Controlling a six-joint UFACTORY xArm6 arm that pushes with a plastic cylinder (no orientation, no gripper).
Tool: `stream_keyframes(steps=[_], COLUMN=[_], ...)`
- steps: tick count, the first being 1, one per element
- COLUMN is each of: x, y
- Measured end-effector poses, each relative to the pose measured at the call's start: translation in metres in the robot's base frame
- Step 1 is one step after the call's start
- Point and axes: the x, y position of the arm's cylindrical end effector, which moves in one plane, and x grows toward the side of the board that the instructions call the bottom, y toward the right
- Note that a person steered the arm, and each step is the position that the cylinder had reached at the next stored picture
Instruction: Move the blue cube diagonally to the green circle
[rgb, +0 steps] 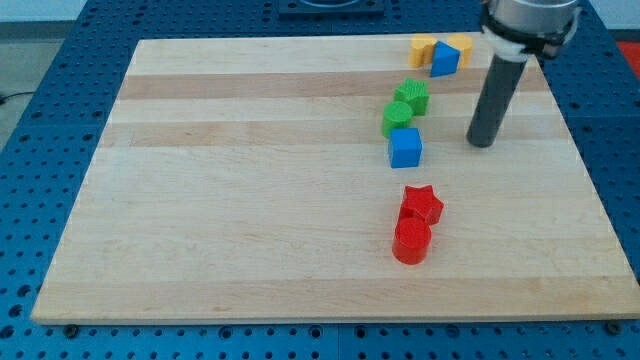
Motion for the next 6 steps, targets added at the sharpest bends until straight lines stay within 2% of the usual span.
stream_keyframes(steps=[1,2,4,6], x=[0.003,0.003,0.003,-0.001], y=[-0.057,-0.087,-0.108,-0.161])
